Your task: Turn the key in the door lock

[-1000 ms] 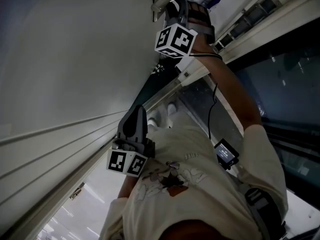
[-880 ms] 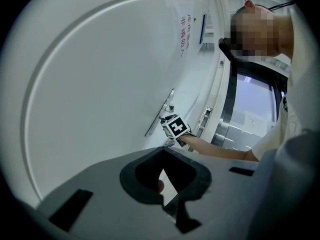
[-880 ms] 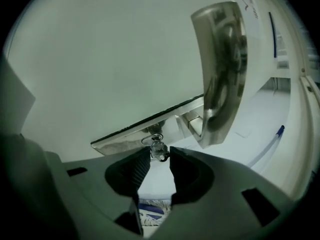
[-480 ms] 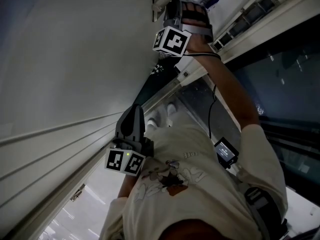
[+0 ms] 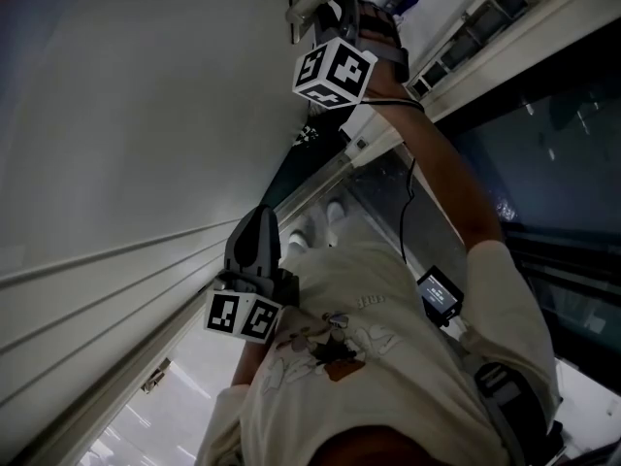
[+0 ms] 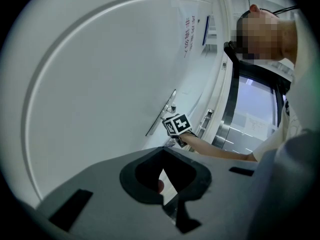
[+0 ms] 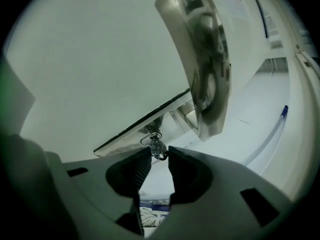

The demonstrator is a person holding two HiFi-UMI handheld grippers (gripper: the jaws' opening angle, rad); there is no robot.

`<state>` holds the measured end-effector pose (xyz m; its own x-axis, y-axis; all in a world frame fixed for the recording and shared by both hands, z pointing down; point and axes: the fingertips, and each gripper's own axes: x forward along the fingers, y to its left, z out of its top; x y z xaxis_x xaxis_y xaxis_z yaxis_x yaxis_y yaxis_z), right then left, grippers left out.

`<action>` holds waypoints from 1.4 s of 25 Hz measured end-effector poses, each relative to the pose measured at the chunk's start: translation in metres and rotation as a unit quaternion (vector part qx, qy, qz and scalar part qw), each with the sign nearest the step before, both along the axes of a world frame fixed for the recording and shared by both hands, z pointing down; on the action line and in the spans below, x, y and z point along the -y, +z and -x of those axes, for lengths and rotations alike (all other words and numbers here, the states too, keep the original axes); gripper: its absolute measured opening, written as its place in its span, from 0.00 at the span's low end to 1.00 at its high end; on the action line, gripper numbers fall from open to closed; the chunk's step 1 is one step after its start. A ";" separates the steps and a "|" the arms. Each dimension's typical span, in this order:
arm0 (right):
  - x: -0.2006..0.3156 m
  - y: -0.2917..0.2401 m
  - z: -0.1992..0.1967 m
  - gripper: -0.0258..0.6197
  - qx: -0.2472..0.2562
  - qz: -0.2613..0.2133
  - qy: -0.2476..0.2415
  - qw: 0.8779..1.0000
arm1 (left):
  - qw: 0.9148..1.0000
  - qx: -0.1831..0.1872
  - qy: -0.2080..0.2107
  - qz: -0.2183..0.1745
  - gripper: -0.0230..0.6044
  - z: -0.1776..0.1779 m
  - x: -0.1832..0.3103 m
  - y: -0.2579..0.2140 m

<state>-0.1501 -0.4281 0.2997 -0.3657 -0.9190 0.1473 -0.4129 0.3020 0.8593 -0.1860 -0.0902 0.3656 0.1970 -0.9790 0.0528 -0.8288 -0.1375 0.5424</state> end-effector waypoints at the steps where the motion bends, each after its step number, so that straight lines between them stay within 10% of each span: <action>1: 0.000 0.000 0.000 0.21 0.000 0.003 0.001 1.000 | 1.000 -0.001 0.000 0.000 0.04 -0.001 0.000 0.000; 14: 0.003 0.000 0.005 0.21 0.095 0.116 -0.008 0.989 | 1.000 -0.001 -0.002 -0.002 0.04 -0.002 0.001 -0.001; 20: 0.004 -0.002 0.006 0.21 0.178 0.196 -0.019 0.964 | 1.000 0.000 -0.001 -0.001 0.04 0.000 0.002 -0.001; 29: 0.007 0.000 0.002 0.21 0.284 0.315 -0.043 0.905 | 1.000 0.003 0.000 0.003 0.04 -0.001 0.003 -0.002; 35: 0.006 0.002 -0.004 0.10 0.356 0.415 -0.055 0.835 | 1.000 0.005 0.003 0.003 0.04 -0.008 0.007 -0.004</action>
<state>-0.1458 -0.4338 0.3022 -0.7073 -0.5633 0.4270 -0.6611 0.7411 -0.1174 -0.1778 -0.0973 0.3614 0.2028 -0.9773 0.0616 -0.8334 -0.1392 0.5348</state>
